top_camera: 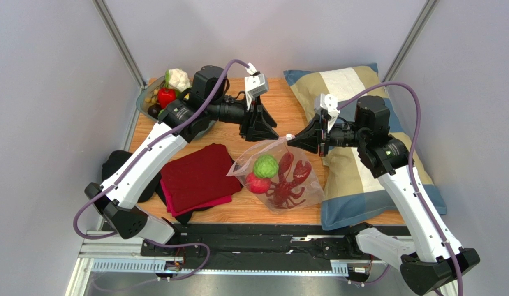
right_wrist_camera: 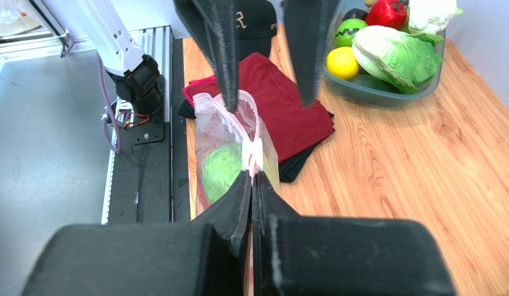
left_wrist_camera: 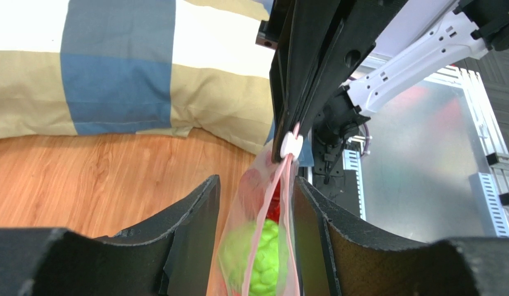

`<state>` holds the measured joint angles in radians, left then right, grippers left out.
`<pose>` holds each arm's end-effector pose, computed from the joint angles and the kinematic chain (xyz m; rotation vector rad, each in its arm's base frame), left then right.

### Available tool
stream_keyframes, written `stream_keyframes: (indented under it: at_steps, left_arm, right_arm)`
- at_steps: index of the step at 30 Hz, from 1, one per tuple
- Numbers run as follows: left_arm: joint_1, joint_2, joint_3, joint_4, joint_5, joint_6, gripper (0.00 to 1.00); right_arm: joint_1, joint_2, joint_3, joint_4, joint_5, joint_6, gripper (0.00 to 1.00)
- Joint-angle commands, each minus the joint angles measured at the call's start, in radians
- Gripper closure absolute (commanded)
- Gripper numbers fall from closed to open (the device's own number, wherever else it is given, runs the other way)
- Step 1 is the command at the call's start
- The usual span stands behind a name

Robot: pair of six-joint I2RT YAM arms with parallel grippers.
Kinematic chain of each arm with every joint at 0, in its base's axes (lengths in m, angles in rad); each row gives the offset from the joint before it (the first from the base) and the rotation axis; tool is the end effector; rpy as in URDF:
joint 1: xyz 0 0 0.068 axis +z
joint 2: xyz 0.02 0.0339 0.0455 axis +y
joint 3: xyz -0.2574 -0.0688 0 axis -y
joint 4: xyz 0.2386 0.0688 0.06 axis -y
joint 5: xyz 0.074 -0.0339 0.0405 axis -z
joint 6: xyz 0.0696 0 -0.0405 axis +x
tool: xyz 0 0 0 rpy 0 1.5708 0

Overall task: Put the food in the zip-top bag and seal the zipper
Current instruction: Zip the zipper food storage bag at the center of the board.

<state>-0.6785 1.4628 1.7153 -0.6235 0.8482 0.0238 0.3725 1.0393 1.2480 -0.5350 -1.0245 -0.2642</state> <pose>0.2165 -0.2416 0.4436 1.2189 1.6012 -1.2449 0.1785 0.1336 0.4082 -1.1998 1.4194 1.0347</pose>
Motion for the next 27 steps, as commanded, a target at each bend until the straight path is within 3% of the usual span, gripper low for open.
stream_keyframes:
  at_steps: [1,21,24,27]
  left_arm:
    - [-0.019,0.037,0.044,0.067,0.031,-0.04,0.44]
    - [-0.058,0.036,0.035,0.045,0.098,-0.025,0.35]
    - [-0.059,0.047,0.05,0.086,0.086,-0.041,0.45]
    - [-0.064,0.071,0.078,0.09,0.083,-0.05,0.47]
  right_arm:
    - [0.017,-0.007,0.036,0.003,-0.023,-0.05,1.0]
    - [0.02,-0.001,0.041,-0.011,-0.013,-0.058,1.0]
    - [0.022,0.002,0.039,-0.005,-0.016,-0.055,1.0]
    - [0.026,0.008,0.047,-0.005,-0.014,-0.053,1.0]
